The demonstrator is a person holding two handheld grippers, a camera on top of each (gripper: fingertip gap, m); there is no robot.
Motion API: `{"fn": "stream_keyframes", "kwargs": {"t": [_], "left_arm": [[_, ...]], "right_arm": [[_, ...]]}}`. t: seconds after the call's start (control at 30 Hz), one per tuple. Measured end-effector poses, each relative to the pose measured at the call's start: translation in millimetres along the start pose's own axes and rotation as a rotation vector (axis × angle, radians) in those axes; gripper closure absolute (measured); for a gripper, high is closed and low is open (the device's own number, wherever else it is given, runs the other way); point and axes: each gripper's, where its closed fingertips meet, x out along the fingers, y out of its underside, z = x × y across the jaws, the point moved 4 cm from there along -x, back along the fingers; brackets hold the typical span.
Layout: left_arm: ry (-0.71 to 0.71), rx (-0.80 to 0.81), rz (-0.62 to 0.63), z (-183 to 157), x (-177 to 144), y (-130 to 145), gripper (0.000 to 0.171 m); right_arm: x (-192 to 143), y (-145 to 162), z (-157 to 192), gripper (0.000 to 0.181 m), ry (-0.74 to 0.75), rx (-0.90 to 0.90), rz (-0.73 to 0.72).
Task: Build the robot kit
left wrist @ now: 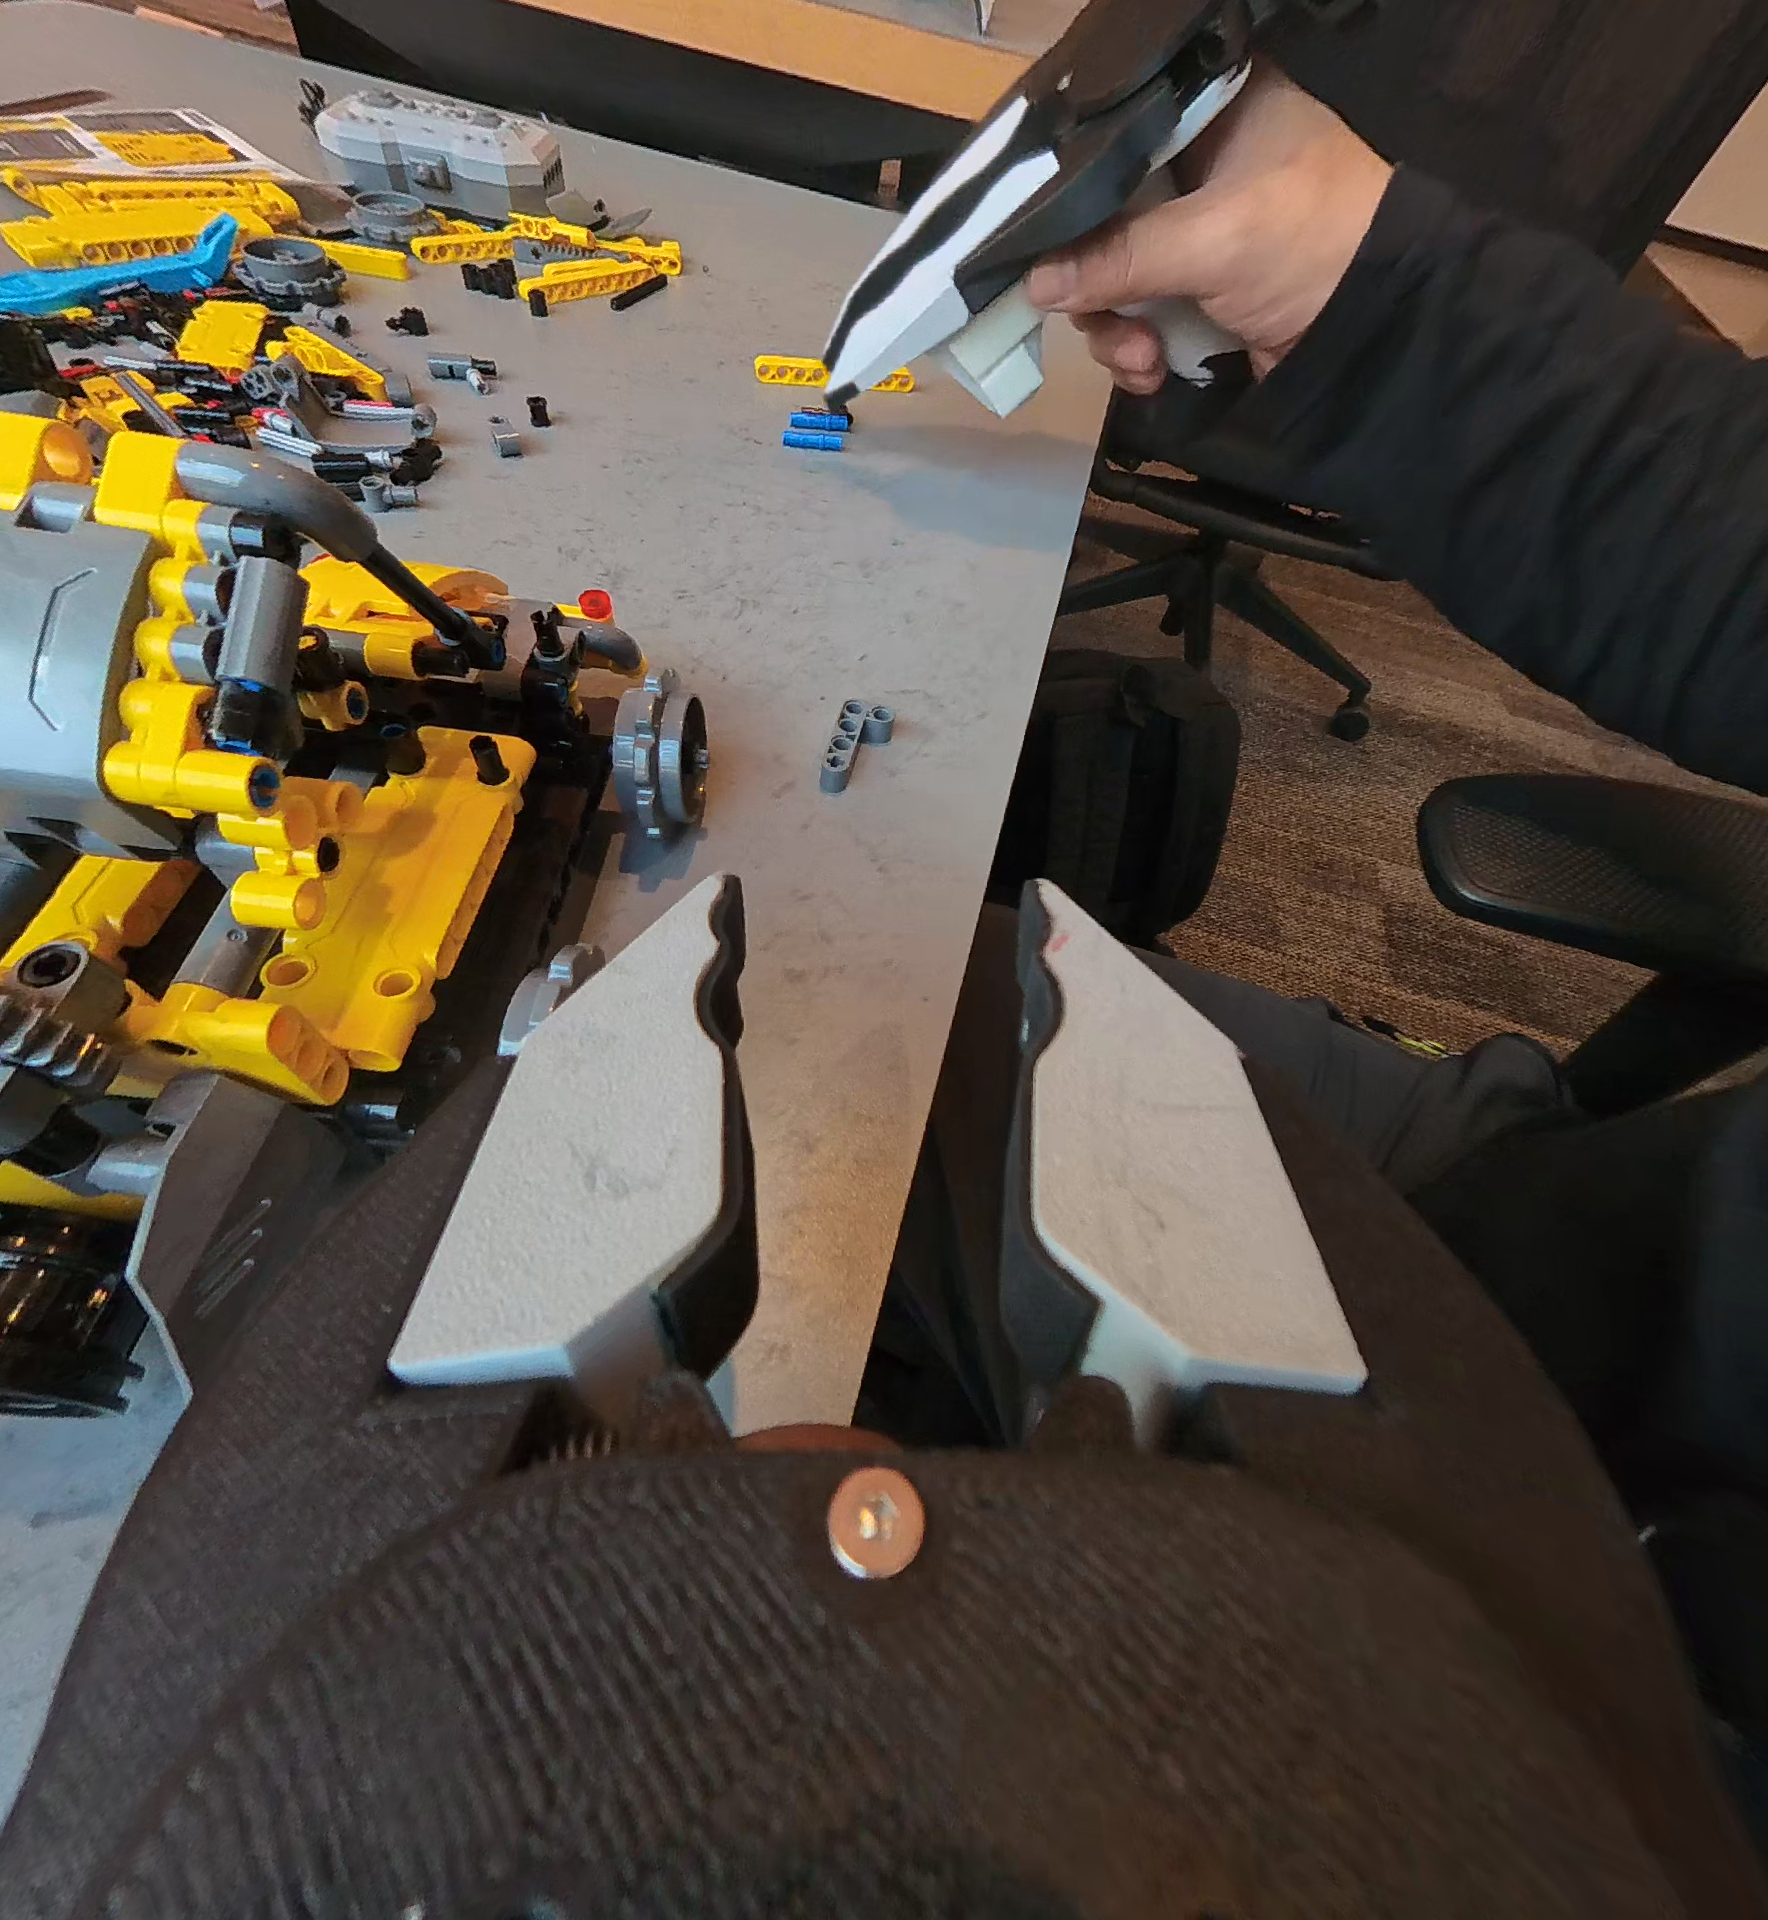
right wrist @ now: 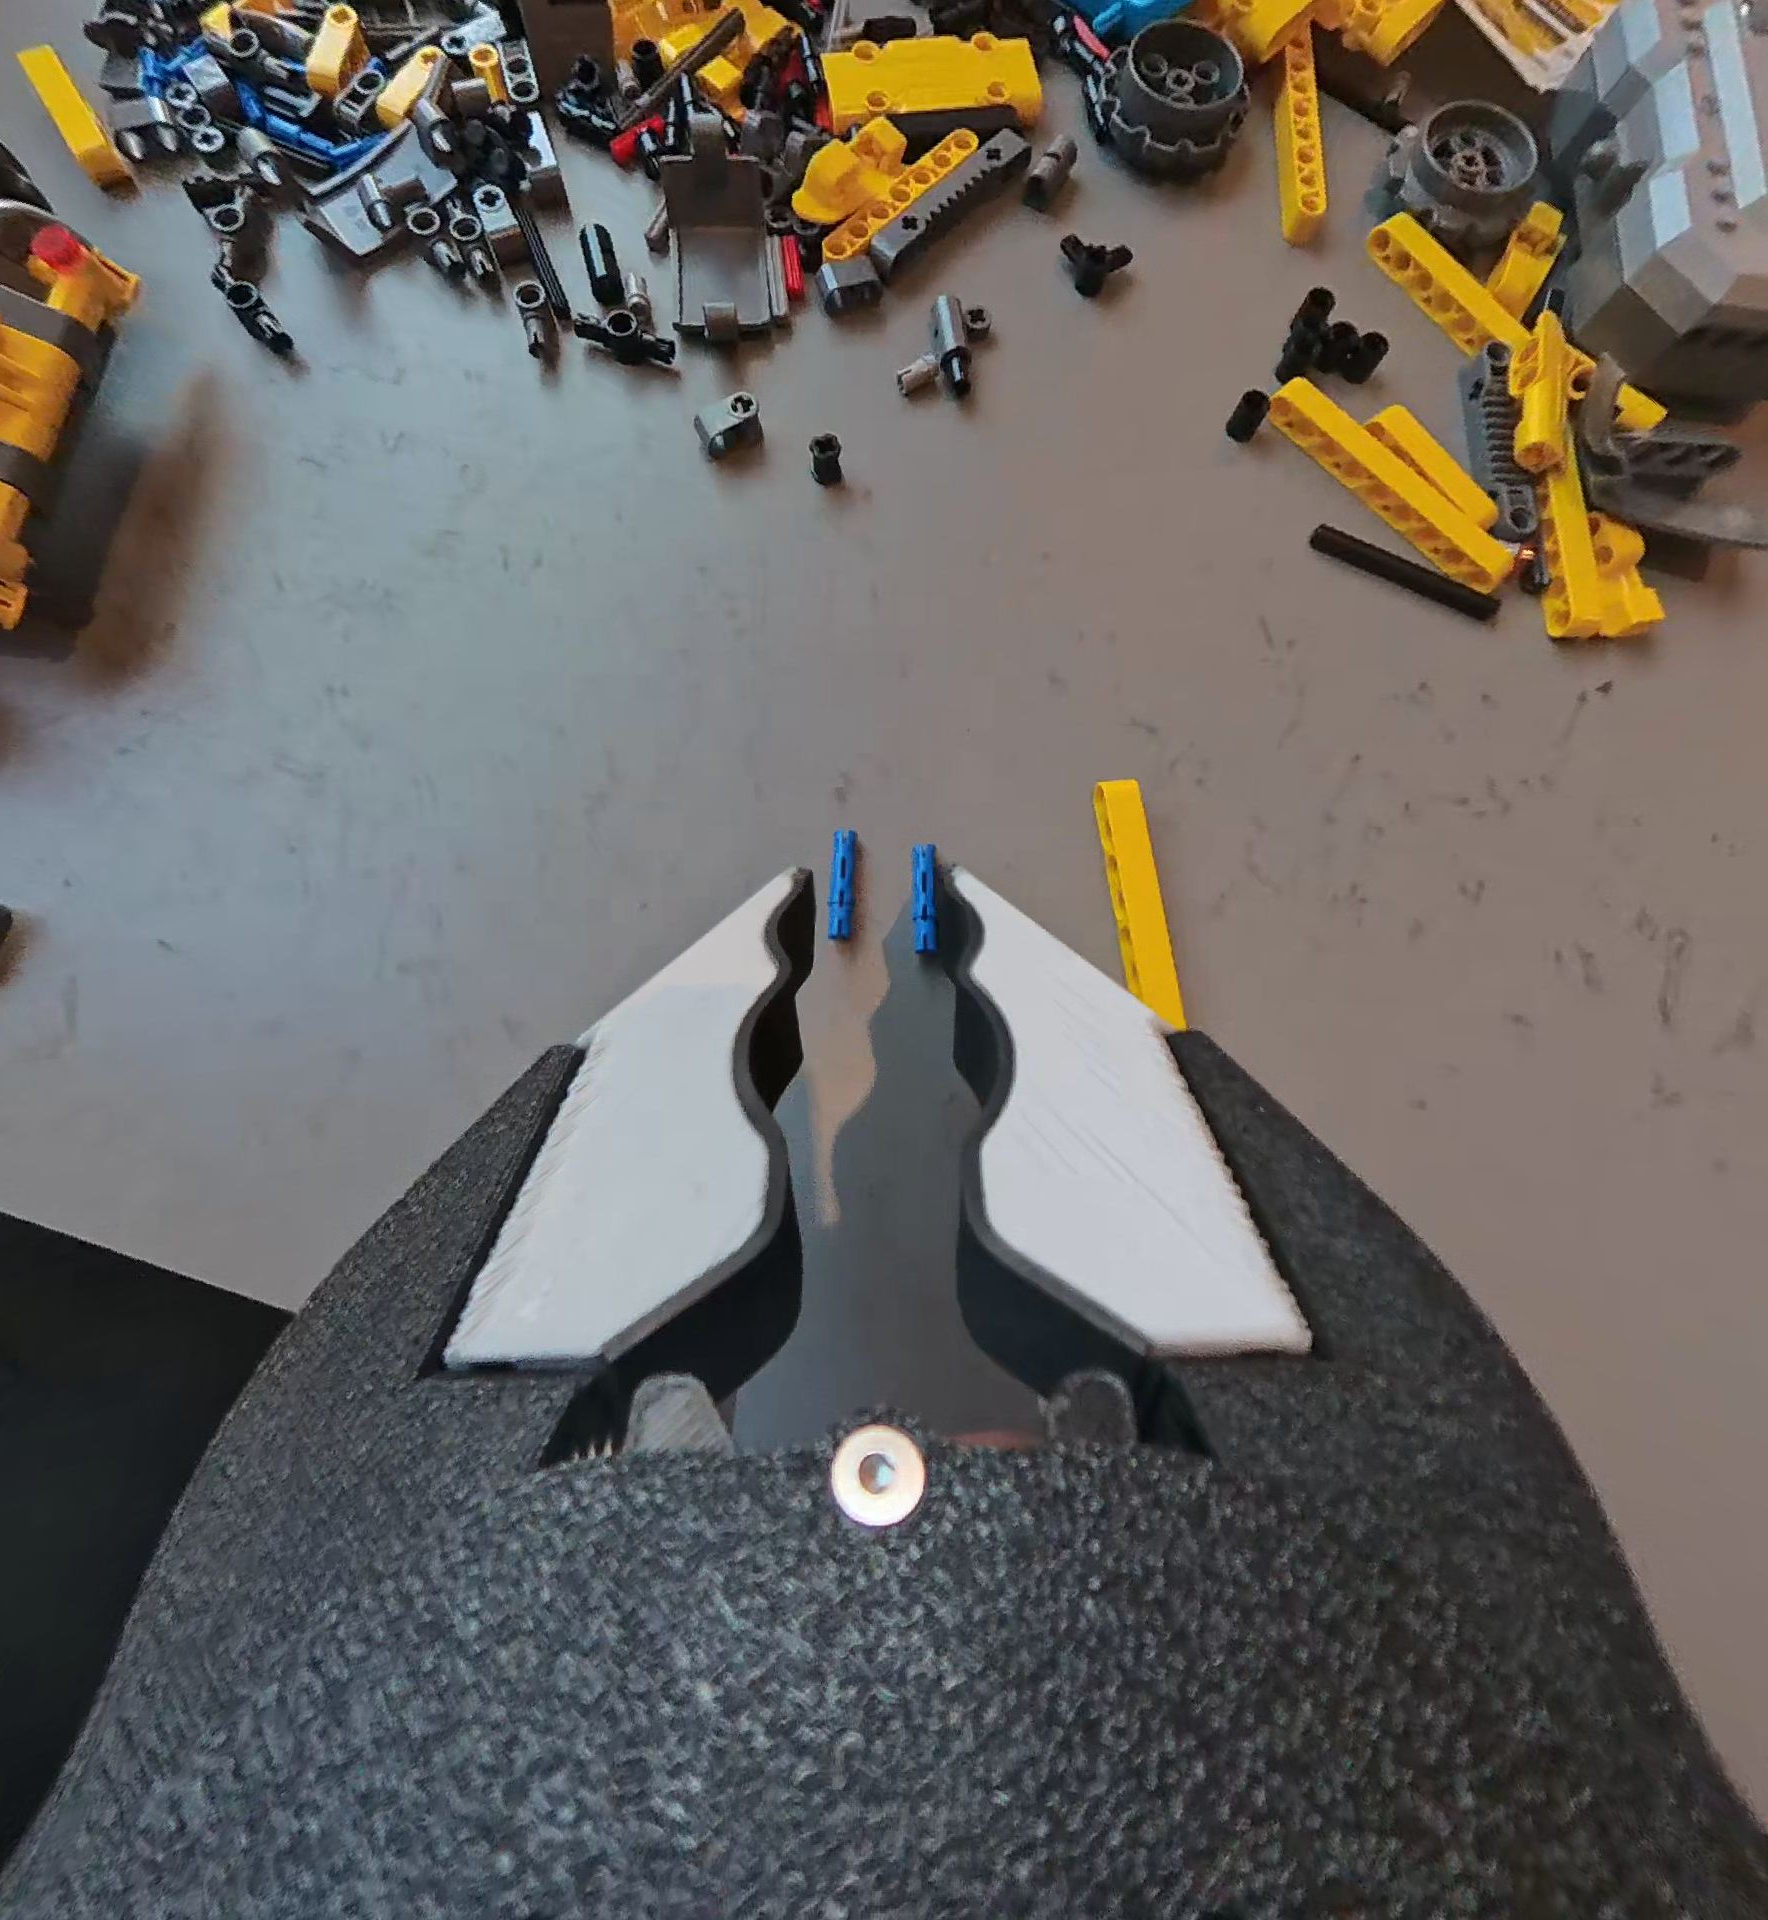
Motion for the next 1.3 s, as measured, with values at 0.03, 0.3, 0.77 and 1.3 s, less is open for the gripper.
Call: {"fn": "stream_keyframes", "kwargs": {"t": [0.03,0.3,0.77,1.3], "left_arm": [[0.0,-0.001,0.001,0.1,0.1,0.1,0.121],[-0.001,0.0,-0.001,0.2,-0.1,-0.1,0.121],[0.007,-0.004,-0.008,0.1,-0.6,-0.6,0.121],[0.003,0.003,-0.006,-0.1,-0.2,-0.1,0.121]], "right_arm": [[0.3,1.3,-0.5,0.156,-0.003,-0.001,0.006],[4.0,2.8,-1.3,0.148,0.023,-0.032,0.021],[15.5,10.6,2.7,0.163,-0.039,0.016,0.035],[15.3,8.5,52.9,0.176,-0.213,0.003,0.009]]}}
